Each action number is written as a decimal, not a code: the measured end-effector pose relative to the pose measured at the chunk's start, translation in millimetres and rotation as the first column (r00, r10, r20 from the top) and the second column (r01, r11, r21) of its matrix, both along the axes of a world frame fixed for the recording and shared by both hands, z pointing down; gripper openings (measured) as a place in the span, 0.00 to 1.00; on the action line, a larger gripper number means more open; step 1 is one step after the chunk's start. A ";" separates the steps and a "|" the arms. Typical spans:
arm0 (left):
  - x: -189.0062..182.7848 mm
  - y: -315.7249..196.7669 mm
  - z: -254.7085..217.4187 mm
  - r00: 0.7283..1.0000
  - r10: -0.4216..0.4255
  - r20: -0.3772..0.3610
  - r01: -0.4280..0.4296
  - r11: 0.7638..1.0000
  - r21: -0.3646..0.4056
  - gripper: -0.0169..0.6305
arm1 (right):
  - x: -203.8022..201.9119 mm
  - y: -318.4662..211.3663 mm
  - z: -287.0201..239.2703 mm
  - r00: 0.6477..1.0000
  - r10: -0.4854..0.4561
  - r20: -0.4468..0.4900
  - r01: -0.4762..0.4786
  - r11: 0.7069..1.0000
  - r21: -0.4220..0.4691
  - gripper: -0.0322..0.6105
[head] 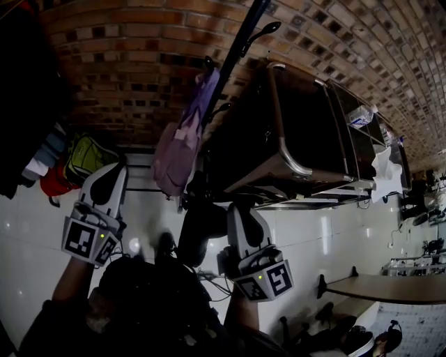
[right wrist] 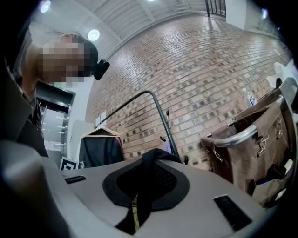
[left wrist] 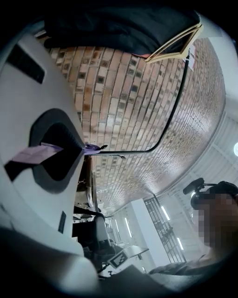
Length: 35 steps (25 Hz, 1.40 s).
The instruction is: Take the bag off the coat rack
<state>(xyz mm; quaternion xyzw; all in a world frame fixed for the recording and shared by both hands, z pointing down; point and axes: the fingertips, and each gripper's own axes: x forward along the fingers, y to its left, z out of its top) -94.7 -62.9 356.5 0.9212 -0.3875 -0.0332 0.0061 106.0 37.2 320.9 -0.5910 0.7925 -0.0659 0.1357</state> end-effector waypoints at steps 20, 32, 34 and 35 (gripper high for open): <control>-100.7 95.1 -13.6 0.999 0.051 -0.004 -0.051 0.999 0.013 0.05 | -84.5 97.3 -8.9 0.994 0.110 0.018 -0.110 0.994 -0.008 0.09; -111.3 128.3 -9.0 0.995 0.098 -0.002 -0.098 0.995 0.000 0.05 | -108.3 134.2 10.0 0.992 0.126 0.014 -0.125 0.991 -0.036 0.09; -111.0 131.4 -8.8 0.995 0.102 0.000 -0.102 0.995 0.000 0.05 | -110.4 137.8 12.5 0.992 0.124 0.010 -0.123 0.992 -0.040 0.09; -110.4 132.8 -8.5 0.995 0.104 0.000 -0.104 0.995 0.000 0.05 | -111.2 139.3 14.1 0.992 0.124 0.008 -0.123 0.991 -0.042 0.09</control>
